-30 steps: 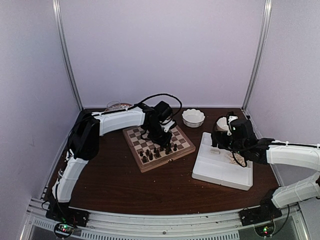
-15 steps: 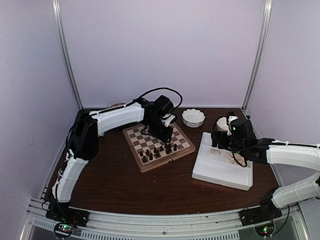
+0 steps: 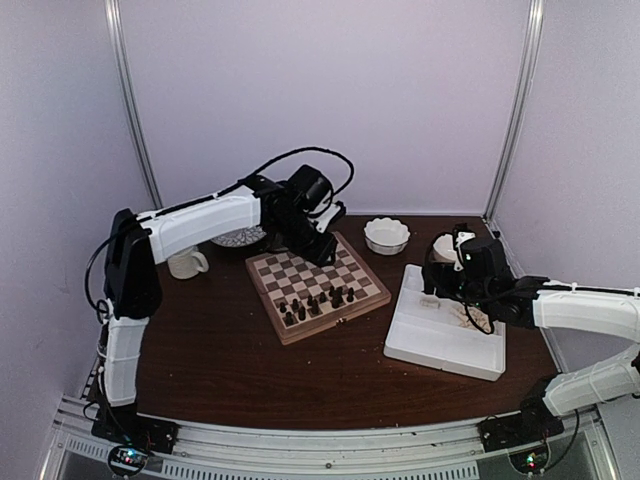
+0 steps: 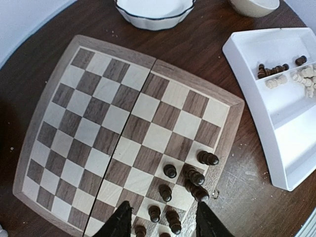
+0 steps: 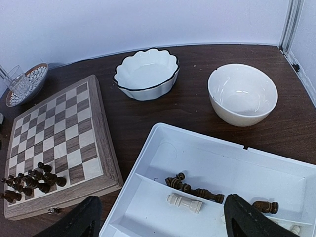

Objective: Set up the chess pieces on the board
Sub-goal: Adjust the queen at e8.

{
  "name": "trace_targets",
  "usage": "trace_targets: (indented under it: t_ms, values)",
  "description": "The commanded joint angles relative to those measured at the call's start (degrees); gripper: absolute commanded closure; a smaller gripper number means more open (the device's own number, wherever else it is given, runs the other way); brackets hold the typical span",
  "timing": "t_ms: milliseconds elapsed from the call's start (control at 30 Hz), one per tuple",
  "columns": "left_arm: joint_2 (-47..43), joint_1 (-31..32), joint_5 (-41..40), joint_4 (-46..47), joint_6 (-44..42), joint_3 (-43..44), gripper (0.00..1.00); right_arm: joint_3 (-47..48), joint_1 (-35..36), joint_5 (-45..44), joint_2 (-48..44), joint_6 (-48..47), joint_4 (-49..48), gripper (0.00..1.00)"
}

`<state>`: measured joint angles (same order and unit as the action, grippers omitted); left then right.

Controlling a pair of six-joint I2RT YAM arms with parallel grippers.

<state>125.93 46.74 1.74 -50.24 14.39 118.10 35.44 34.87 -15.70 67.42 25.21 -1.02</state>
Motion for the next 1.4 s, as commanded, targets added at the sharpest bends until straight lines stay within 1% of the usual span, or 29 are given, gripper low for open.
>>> trace_targets:
  t_ms: [0,200,333,433,567,700,767,833,1033,1267,1367]
  values:
    - [-6.8,1.1,-0.1,6.9,-2.0,-6.8,0.57,2.0,-0.3,1.1,0.3,-0.8,0.3,0.11]
    - [-11.0,4.0,2.3,11.7,-6.8,-15.3,0.60,1.8,-0.3,2.9,0.6,-1.2,-0.4,0.12]
    - [-10.5,5.3,0.4,13.5,-8.1,-17.0,0.62,2.0,-0.3,3.0,1.0,-1.2,-0.5,0.12]
    - [-8.9,5.4,0.3,13.8,-7.9,-16.7,0.61,2.0,-0.3,3.1,1.2,-1.3,-0.4,0.12]
    - [-6.8,5.6,-0.4,13.9,-7.7,-16.0,0.57,2.0,-0.3,3.0,1.4,-1.4,-0.5,0.12]
    - [-5.1,5.6,-0.9,13.9,-7.7,-15.0,0.57,2.1,-0.3,3.0,1.7,-1.4,-0.5,0.12]
    - [-4.4,5.6,-0.9,13.9,-7.7,-14.5,0.57,2.2,-0.3,3.0,1.7,-1.5,-0.5,0.12]
    - [-3.7,5.6,-2.8,14.0,-7.8,-14.0,0.57,2.2,-0.3,3.1,1.8,-1.5,-0.5,0.12]
    - [-1.7,5.6,-3.4,14.1,-8.1,-12.5,0.59,2.3,-0.3,3.0,1.8,-1.5,-0.4,0.12]
    - [-0.9,5.6,-4.7,14.0,-8.1,-11.8,0.62,2.4,-0.3,3.0,1.9,-1.7,-0.3,0.12]
    - [-0.7,5.6,-4.8,13.9,-8.2,-11.8,0.65,2.4,-0.3,3.0,1.9,-1.7,-0.3,0.12]
